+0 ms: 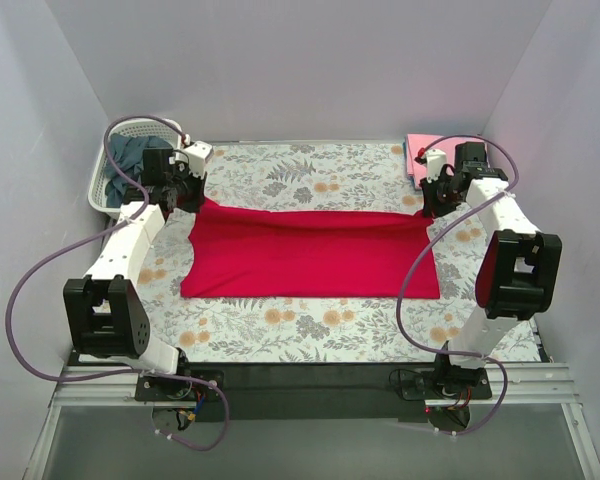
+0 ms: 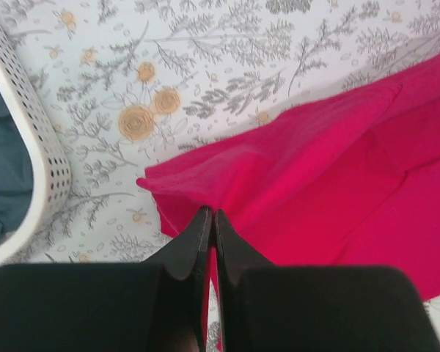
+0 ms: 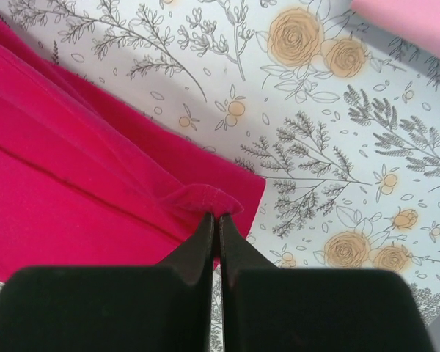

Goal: Fold and stack the t-shirts
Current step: Fold the tshirt

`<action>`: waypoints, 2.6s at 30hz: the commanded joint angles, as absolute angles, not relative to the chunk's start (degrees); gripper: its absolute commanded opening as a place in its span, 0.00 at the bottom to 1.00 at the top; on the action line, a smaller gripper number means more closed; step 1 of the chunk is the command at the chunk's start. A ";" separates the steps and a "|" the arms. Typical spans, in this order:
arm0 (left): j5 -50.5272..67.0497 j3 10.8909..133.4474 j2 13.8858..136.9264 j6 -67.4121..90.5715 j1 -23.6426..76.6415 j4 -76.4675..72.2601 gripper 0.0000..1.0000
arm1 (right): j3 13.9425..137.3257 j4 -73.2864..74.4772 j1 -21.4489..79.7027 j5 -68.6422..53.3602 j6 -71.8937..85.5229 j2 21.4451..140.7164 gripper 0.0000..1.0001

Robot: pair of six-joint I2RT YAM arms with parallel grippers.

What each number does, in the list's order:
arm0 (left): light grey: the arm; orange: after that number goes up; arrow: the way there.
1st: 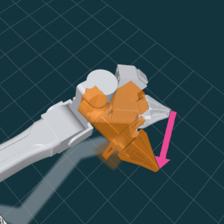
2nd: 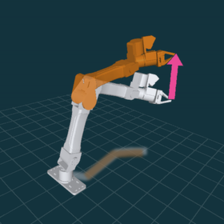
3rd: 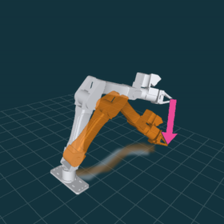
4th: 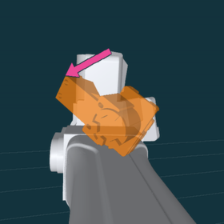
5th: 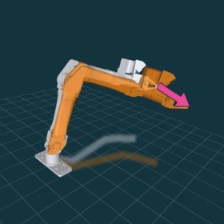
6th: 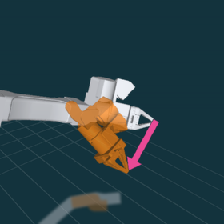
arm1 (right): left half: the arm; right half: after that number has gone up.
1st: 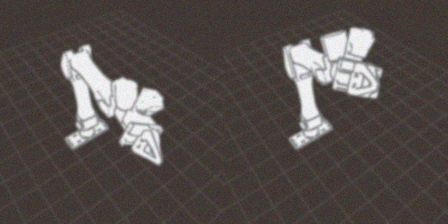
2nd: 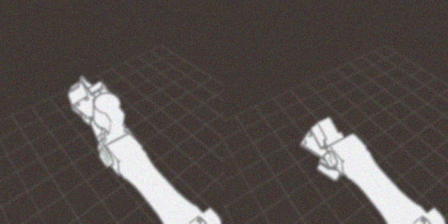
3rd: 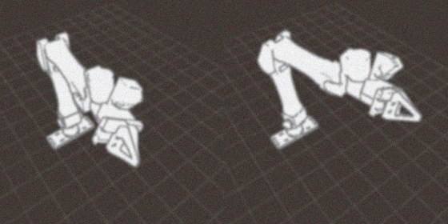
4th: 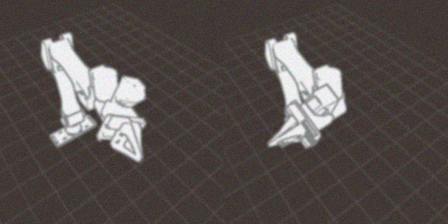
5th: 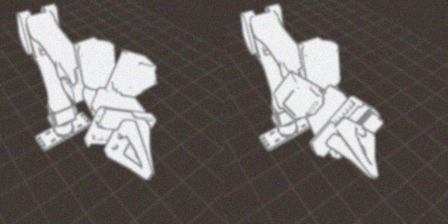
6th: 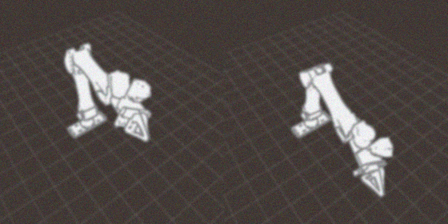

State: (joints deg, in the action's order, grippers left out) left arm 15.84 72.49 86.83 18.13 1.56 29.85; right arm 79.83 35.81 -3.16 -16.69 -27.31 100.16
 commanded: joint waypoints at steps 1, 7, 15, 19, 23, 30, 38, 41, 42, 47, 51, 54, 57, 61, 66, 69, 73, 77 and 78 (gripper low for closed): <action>14.50 69.44 82.80 17.14 1.14 32.61 0.00 | 77.52 36.03 -3.52 -16.96 -29.00 96.42 0.01; 13.97 66.63 81.13 17.23 1.14 33.84 0.00 | 75.50 36.39 -3.52 -16.70 -29.35 95.19 0.01; 14.15 66.18 78.23 17.84 1.14 37.18 0.00 | 74.88 37.09 -3.52 -16.17 -29.79 93.34 0.01; 13.54 65.04 76.47 17.58 1.14 38.58 0.00 | 74.36 37.62 -3.52 -15.91 -30.32 92.11 0.01; 13.27 64.16 74.97 17.40 1.14 39.72 0.00 | 72.86 37.79 -3.52 -15.38 -31.02 91.23 0.01; 12.57 61.09 73.65 17.05 1.14 41.22 0.00 | 69.88 37.71 -3.52 -14.59 -31.73 91.05 0.01; 13.36 59.06 73.30 16.52 1.14 42.54 0.00 | 67.77 37.53 -3.60 -13.62 -32.52 90.26 0.01; 13.88 58.54 73.30 16.70 1.14 42.98 0.00 | 67.15 37.62 -3.60 -14.06 -32.34 90.35 0.01; 13.80 58.01 73.30 16.79 1.14 42.72 0.00 | 66.89 37.62 -3.60 -14.15 -32.43 90.35 0.01; 14.06 54.85 73.30 17.14 1.14 41.84 0.00 | 65.13 37.18 -3.60 -14.06 -32.87 90.97 0.01; 14.24 53.09 73.65 17.49 1.14 41.31 0.00 | 64.60 36.65 -3.60 -13.97 -32.87 91.23 0.01; 13.80 51.16 73.56 17.49 1.14 40.00 0.00 | 63.29 36.48 -3.52 -13.97 -33.22 91.76 0.01; 13.27 49.32 74.00 17.14 1.14 39.12 0.00 | 61.88 36.12 -3.60 -13.63 -33.92 91.58 0.01; 12.66 47.46 73.92 16.61 1.14 38.06 0.00 | 59.94 35.51 -3.60 -13.45 -34.36 91.06 0.01; 12.83 47.55 74.62 16.09 1.14 39.01 0.00 | 58.71 35.42 -3.60 -13.01 -35.24 91.32 0.12; 15.90 49.04 74.18 15.29 1.14 42.08 0.24 | 59.15 35.51 -3.69 -12.74 -35.68 90.62 0.37; 21.25 52.72 71.46 12.84 1.14 47.36 0.39 | 62.31 37.52 -4.04 -12.83 -36.04 88.77 0.54; 24.24 57.29 70.14 12.22 1.14 50.71 0.41 | 65.91 39.20 -4.57 -14.41 -35.17 87.98 0.55; 24.78 58.09 70.31 12.30 1.14 50.54 0.41 | 66.70 39.20 -4.74 -14.68 -34.46 88.67 0.52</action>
